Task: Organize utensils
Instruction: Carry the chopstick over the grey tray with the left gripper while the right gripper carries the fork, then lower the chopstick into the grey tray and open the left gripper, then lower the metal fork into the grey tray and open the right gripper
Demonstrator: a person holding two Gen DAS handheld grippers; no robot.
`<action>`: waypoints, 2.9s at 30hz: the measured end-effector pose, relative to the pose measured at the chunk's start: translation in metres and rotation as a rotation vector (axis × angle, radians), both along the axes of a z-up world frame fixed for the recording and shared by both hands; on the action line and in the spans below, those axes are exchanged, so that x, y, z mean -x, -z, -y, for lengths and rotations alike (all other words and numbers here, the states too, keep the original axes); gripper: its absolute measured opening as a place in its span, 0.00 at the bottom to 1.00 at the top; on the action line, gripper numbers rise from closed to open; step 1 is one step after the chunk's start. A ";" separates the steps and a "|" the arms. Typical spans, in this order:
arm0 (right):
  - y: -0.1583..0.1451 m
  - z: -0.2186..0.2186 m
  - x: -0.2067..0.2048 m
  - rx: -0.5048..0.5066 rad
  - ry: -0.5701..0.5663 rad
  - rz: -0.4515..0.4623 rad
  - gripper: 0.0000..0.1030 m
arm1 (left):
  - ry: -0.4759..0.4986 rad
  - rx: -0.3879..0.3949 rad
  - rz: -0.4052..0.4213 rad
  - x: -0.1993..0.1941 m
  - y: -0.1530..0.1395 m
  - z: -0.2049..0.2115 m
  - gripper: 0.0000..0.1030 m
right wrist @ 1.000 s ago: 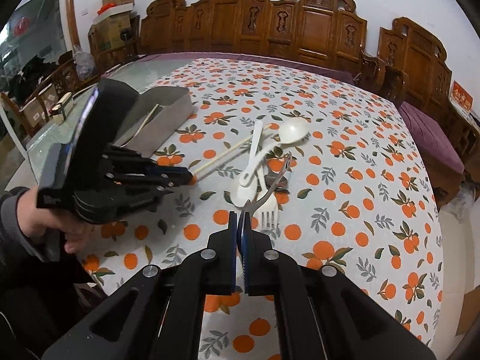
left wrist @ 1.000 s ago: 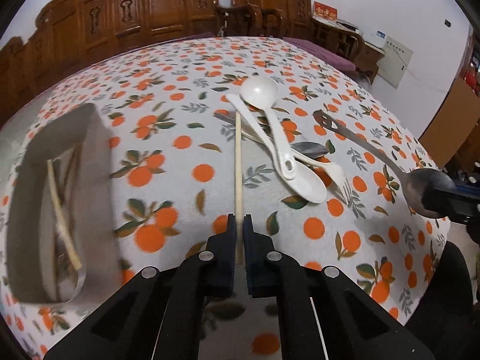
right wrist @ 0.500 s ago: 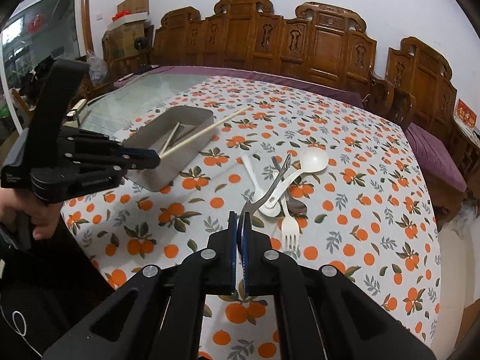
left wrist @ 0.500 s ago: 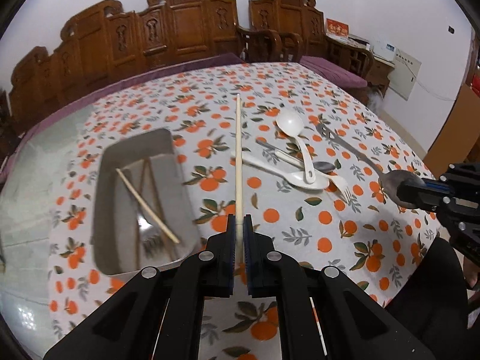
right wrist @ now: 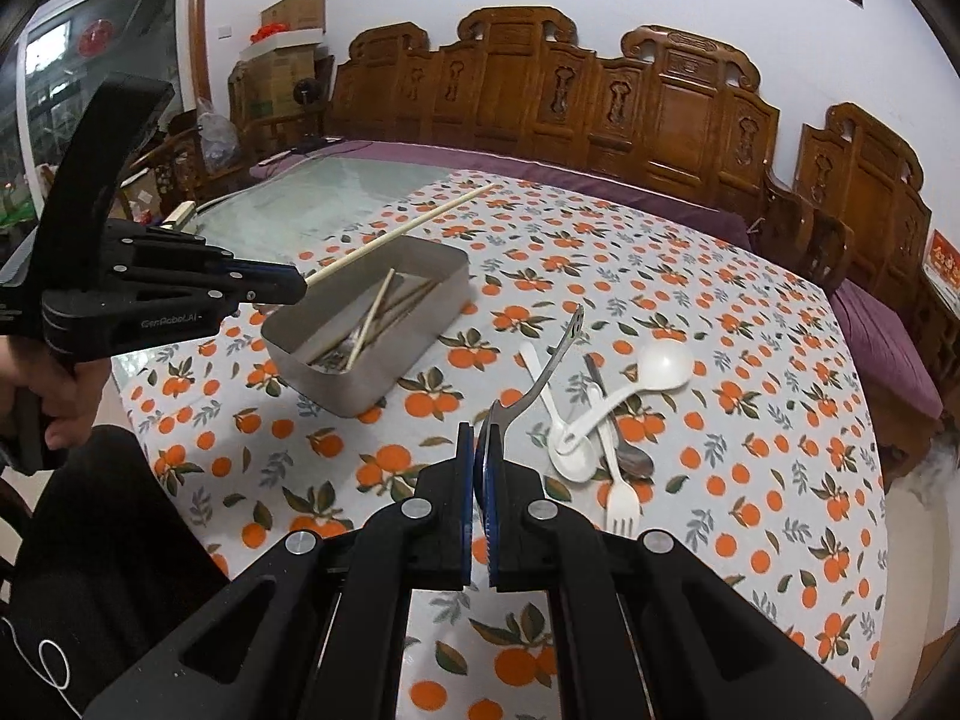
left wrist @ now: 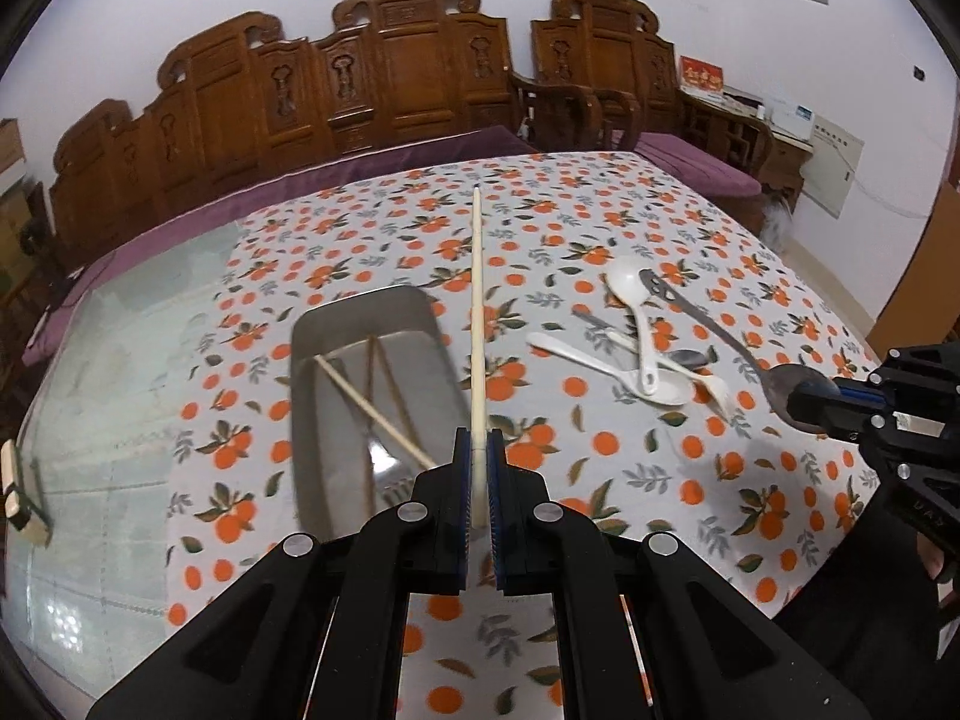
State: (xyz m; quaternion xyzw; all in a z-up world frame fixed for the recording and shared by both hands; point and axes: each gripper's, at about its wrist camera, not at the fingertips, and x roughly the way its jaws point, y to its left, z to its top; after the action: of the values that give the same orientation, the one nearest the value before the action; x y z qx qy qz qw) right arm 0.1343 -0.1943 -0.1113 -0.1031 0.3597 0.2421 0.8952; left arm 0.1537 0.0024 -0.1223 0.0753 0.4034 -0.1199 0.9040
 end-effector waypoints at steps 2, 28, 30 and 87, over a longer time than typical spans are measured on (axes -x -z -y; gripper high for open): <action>-0.001 -0.006 -0.002 0.000 -0.011 0.001 0.04 | -0.015 0.004 -0.012 -0.002 0.003 -0.010 0.04; 0.003 -0.066 -0.020 0.022 -0.091 -0.012 0.04 | -0.128 0.017 -0.168 -0.044 0.055 -0.073 0.04; 0.004 -0.068 -0.021 0.023 -0.091 -0.014 0.04 | -0.126 0.018 -0.171 -0.047 0.056 -0.072 0.04; 0.064 -0.192 -0.135 0.000 -0.149 -0.170 0.04 | -0.292 0.088 -0.031 -0.021 0.016 -0.157 0.85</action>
State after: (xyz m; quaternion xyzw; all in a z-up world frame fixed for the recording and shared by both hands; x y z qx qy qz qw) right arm 0.2696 -0.0019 -0.1753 -0.1086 0.4258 0.3159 0.8409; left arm 0.1749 0.1593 -0.1388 -0.0259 0.4181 -0.0058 0.9080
